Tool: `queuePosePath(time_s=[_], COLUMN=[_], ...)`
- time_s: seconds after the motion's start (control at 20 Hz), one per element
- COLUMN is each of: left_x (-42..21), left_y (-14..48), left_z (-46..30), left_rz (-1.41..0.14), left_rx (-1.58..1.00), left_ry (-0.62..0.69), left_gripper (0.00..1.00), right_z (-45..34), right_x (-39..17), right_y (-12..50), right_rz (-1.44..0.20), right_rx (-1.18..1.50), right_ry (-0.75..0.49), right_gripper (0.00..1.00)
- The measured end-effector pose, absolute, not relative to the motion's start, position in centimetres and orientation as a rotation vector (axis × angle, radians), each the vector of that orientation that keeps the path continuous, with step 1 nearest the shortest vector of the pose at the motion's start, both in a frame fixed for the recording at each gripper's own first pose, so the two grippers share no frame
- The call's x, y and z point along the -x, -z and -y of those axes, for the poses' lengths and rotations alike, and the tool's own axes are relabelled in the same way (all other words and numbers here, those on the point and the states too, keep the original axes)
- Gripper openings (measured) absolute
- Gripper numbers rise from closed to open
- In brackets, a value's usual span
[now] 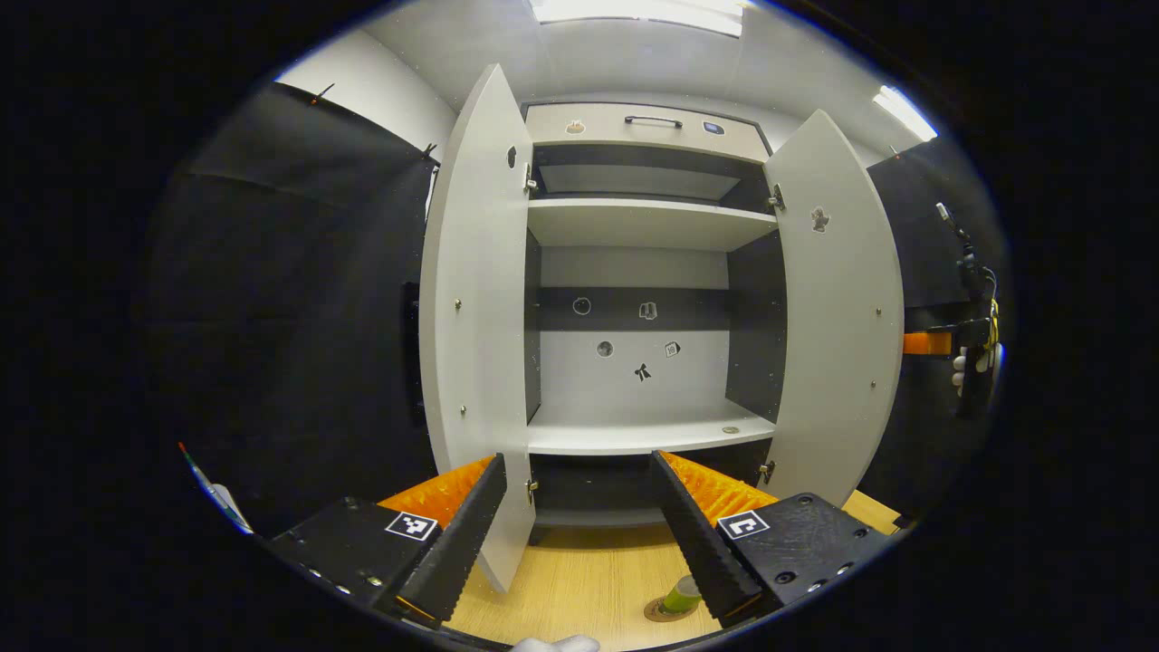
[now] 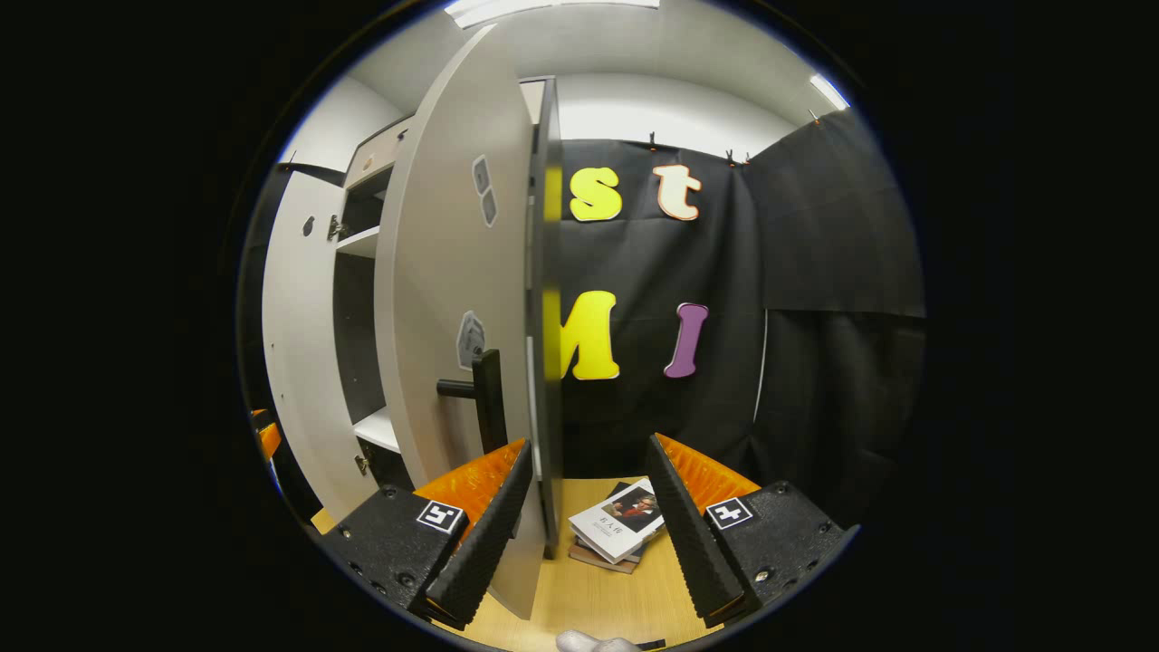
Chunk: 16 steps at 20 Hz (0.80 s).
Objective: Grasp the bottle in the cabinet with the left hand and place it on the coaster, then close the right door with the right hand and the left door with the left hand.
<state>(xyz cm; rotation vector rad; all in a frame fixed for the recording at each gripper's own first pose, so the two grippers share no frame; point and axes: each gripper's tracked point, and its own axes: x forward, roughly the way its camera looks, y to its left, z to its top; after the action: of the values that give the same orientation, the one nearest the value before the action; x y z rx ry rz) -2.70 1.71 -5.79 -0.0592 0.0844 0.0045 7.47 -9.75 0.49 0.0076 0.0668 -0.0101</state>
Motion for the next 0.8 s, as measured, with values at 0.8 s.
queuePosePath(time_s=[0.8], left_x=[3.5], left_y=[5.1], left_z=[-2.9], left_rz=[-0.057], left_rx=[0.053], left_ry=[-0.084], left_gripper=[0.96], right_z=[-4.1], right_x=[-10.4], right_y=[-0.4], right_rz=[-0.062], right_rx=[0.039], right_ry=[-0.327], right_gripper=[0.8])
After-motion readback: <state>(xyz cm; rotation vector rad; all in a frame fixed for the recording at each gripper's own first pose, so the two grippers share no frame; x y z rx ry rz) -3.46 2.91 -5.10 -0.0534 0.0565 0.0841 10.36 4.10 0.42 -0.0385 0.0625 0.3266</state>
